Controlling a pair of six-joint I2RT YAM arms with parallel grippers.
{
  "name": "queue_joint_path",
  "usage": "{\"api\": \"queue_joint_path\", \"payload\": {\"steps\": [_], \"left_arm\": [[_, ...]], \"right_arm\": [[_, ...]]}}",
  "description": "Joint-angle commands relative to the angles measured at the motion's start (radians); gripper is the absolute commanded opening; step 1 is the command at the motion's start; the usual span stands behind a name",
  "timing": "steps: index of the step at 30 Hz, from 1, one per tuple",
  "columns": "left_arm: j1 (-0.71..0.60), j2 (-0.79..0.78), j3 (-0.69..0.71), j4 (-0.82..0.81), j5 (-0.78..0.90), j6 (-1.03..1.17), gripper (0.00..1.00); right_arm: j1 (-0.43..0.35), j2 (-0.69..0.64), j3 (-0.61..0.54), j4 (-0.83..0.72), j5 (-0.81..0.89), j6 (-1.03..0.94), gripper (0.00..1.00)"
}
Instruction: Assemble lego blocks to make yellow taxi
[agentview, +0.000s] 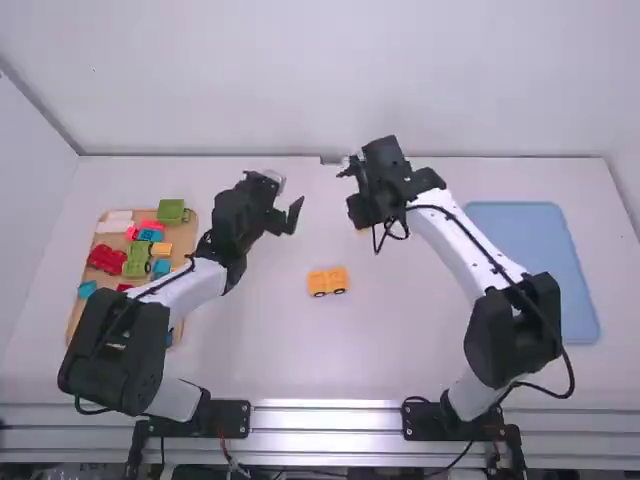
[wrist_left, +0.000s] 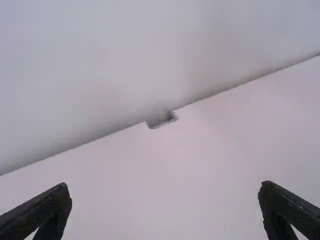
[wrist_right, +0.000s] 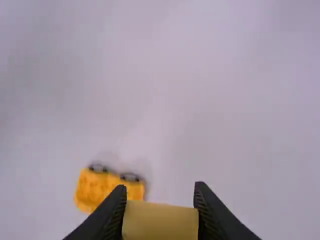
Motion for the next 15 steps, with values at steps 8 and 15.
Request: {"api": "queue_joint_path", "payload": {"steps": [8, 15], "left_arm": [[0.003, -0.006, 0.005, 0.013, -0.074, 0.040, 0.99], [-0.001, -0.006, 0.005, 0.006, -0.076, 0.045, 0.99]], "right_arm": [[-0.021, 0.203, -0.006, -0.177, 0.014, 0.198, 0.13], [-0.037, 0.308, -0.006, -0.178, 0.019, 0.357, 0.00]]}}
